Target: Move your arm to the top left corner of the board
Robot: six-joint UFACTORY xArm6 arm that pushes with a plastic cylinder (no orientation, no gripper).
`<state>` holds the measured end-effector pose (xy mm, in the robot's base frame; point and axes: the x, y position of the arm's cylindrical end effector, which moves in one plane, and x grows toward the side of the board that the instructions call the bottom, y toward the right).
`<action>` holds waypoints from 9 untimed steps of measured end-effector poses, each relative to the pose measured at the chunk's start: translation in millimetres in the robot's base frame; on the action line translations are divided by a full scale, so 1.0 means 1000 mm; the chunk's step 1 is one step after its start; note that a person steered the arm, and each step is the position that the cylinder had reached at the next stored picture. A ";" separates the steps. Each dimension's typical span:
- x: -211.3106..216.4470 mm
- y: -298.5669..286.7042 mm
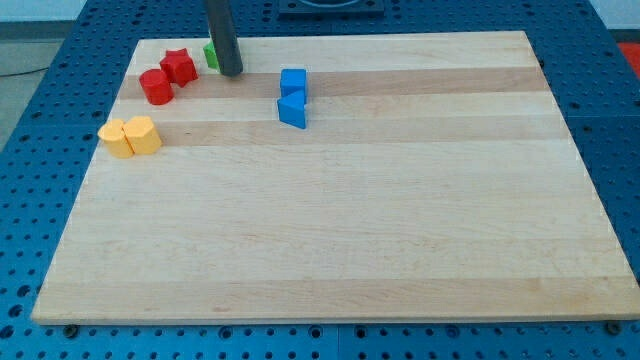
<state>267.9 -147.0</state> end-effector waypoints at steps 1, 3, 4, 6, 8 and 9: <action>0.026 -0.002; 0.120 -0.002; 0.189 -0.021; 0.210 -0.158; 0.175 -0.158; 0.117 -0.158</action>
<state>384.7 -304.6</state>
